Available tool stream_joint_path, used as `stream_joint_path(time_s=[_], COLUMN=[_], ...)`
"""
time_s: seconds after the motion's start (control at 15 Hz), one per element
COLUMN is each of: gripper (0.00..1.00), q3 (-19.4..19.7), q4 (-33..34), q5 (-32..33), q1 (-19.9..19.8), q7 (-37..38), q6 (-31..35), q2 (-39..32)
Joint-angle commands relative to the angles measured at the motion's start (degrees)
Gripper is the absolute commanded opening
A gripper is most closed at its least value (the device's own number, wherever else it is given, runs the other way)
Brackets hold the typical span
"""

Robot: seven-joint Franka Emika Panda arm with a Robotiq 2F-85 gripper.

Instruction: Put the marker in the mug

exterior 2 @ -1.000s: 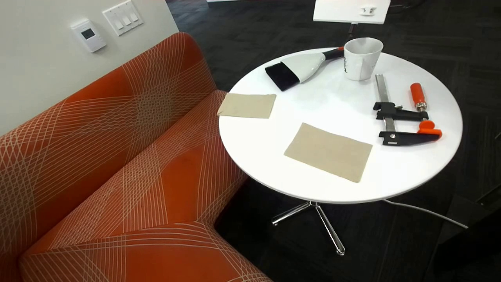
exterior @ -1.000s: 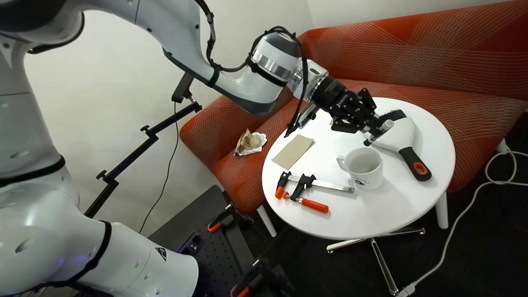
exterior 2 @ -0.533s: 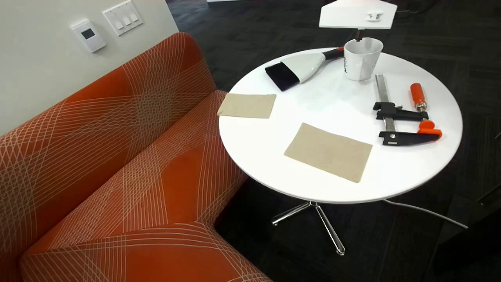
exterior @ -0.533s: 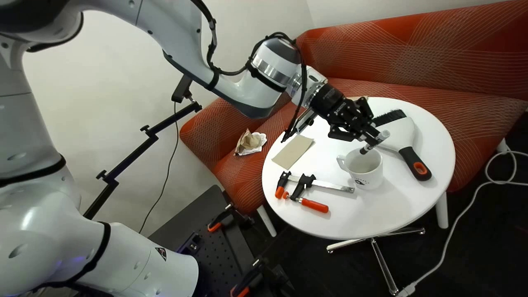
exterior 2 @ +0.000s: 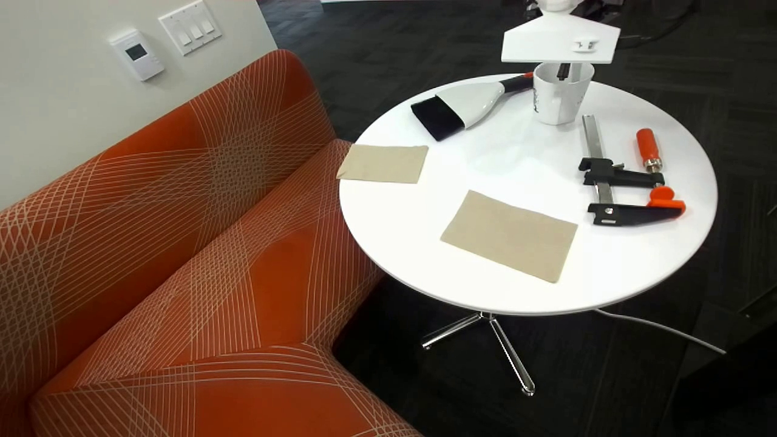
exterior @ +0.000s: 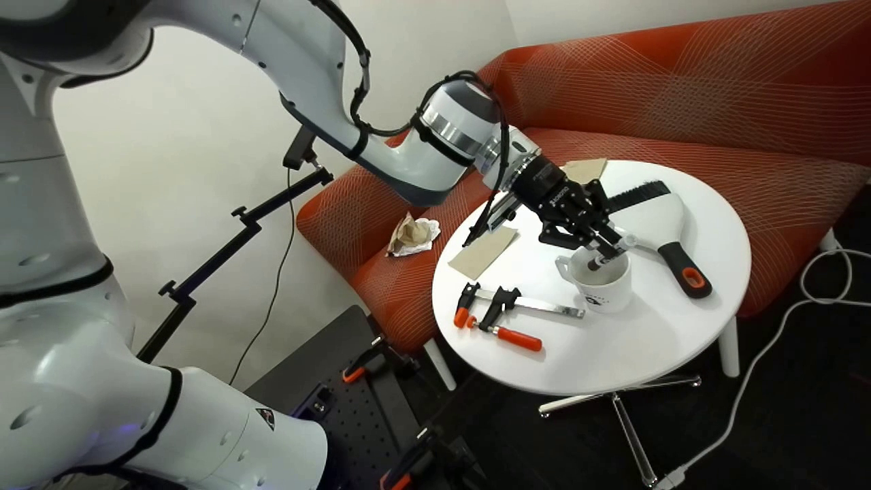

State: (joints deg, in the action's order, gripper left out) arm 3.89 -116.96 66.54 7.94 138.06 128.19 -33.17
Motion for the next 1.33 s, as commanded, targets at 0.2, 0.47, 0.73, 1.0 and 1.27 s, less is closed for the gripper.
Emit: stream_joint_path(time_s=[0.2, 0.47, 0.73, 1.0, 1.27], gripper=[0.44, 0.67, 0.96, 1.00, 1.00], q3=[-2.64, -2.51, -2.16, -2.13, -2.41], q4=[-0.31, -1.00, -2.29, -2.44, -0.17], q5=[-0.77, -0.42, 0.20, 0.08, -0.05], q1=[-0.25, -0.25, -0.38, -0.98, -1.38], q7=[0.28, 1.09, 2.41, 2.00, 0.76], q6=[-1.06, -1.08, -0.60, -0.30, -0.32], q2=[-1.36, -0.49, 2.12, 4.01, 2.26])
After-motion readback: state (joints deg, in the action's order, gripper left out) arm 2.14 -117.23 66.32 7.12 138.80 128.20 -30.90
